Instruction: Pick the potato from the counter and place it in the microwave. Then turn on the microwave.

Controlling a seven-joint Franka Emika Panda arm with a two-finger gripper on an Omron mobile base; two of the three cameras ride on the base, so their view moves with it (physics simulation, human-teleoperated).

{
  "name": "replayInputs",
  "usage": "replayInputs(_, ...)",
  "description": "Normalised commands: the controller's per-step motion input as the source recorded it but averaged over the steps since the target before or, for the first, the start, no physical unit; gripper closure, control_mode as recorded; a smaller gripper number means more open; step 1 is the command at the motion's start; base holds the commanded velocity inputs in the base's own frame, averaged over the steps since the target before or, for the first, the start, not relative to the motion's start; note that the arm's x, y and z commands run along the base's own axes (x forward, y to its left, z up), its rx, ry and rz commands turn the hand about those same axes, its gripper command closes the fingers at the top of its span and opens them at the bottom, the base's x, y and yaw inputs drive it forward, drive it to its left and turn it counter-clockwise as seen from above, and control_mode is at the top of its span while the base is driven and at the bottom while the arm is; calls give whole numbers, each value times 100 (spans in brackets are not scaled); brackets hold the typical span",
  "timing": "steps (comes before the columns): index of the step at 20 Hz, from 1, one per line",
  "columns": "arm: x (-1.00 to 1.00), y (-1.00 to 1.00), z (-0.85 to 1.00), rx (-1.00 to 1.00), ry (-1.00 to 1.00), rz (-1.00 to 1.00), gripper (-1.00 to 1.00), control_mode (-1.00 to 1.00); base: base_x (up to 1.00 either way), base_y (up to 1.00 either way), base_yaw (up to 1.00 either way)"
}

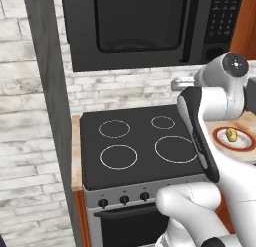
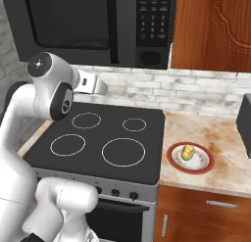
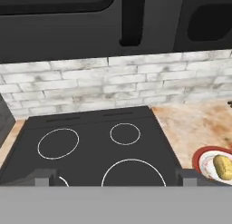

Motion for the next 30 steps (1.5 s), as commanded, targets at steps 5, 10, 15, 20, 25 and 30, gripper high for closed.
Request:
replayInputs(5,0,-16,50,0,-12,-1,-100,-100,0,0,0)
replayInputs(10,0,-10,50,0,-11,0,-100,-100,0,0,0)
replayInputs(15,0,-11,44,0,-9,0,-100,-100,0,0,0)
replayInputs(20,2,-12,42,0,-7,0,-100,-100,0,0,0)
replayInputs(25,3,-13,37,0,-7,0,-100,-100,0,0,0)
replayInputs(30,18,-5,30,0,-4,0,-100,-100,0,0,0)
